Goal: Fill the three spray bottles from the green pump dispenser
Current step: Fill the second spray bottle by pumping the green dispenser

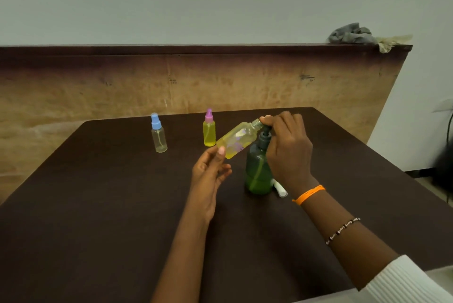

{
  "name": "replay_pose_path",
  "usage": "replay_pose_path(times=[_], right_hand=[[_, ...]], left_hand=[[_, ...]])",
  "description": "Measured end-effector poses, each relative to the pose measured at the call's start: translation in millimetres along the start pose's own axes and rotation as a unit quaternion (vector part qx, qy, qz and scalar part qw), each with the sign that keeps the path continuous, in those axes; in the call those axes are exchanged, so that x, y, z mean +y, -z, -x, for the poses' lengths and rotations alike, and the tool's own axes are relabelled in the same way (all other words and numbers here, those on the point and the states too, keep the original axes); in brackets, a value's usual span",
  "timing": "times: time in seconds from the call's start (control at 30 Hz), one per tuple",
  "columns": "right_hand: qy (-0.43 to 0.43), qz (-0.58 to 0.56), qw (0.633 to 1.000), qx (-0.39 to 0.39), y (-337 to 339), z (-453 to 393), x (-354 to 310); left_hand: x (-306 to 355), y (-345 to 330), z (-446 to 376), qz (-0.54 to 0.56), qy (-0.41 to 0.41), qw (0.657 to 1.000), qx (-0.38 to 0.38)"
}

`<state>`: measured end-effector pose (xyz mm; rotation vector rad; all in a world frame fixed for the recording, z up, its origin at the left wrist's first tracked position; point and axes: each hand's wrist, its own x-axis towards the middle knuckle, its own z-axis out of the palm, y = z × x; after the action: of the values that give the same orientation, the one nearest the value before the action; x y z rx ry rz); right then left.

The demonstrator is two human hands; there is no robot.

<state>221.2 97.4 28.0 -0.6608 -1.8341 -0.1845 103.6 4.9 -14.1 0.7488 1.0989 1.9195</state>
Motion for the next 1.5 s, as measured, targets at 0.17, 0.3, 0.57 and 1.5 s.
replay_pose_path(times=[0.17,0.3,0.57,1.5], right_hand=[[-0.018,-0.017,0.999,0.021,-9.5,7.6,1.3],[0.002,0.008,1.0,-0.001,3.0,-3.3,-1.8],[-0.054,0.015,0.998,-0.004,-4.4,9.1,-4.6],[-0.023,0.008,1.0,0.01,-0.4,0.7,-3.1]], left_hand=[[-0.8,-0.2,2.0,-0.002,0.007,1.0,0.01],[0.7,-1.2,3.3,0.003,0.01,1.0,0.013],[-1.0,-2.5,-4.6,0.012,0.008,1.0,0.013],[0.0,-3.8,-4.7,0.033,0.008,0.999,0.016]])
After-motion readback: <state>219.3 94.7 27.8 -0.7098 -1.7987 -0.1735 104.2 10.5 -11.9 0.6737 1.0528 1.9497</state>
